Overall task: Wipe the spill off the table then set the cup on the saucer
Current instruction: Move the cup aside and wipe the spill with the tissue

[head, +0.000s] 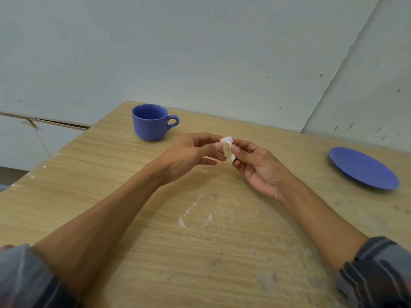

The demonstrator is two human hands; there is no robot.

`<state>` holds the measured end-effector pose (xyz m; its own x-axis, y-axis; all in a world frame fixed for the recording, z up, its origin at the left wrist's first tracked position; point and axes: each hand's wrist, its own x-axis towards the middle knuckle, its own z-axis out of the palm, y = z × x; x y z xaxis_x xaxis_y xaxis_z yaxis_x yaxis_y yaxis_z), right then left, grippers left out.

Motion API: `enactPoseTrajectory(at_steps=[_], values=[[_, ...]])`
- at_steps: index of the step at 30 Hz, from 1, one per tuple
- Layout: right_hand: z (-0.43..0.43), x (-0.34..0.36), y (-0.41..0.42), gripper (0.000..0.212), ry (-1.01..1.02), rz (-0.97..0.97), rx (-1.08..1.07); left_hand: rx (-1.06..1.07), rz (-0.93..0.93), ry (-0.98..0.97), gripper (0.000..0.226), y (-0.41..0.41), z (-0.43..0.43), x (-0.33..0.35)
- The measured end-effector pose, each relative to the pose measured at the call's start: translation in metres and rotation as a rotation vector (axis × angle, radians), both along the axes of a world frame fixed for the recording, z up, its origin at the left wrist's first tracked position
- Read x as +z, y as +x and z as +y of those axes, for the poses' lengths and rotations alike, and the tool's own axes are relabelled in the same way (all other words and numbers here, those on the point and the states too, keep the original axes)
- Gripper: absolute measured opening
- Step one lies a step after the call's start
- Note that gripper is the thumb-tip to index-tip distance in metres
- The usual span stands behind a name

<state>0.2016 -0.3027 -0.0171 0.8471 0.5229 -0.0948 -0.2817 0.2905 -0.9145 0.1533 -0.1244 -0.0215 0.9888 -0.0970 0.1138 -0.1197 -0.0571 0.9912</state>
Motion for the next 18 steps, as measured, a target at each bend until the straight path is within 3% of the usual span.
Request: enactPoseTrajectory(at_steps=[12,14,18], values=[[0.004,-0.003,-0.005,0.013,0.064,0.115,-0.151,0.188,-0.105,0.015,0.018,0.001,-0.014,-0.002],[0.003,-0.003,-0.006,0.011,-0.036,-0.031,-0.207,0.226,-0.07,-0.045,0.018,0.002,-0.016,-0.001],[0.002,-0.002,-0.009,0.018,-0.53,-0.621,-0.318,0.255,0.05,-0.209,0.017,0.003,-0.015,0.002]])
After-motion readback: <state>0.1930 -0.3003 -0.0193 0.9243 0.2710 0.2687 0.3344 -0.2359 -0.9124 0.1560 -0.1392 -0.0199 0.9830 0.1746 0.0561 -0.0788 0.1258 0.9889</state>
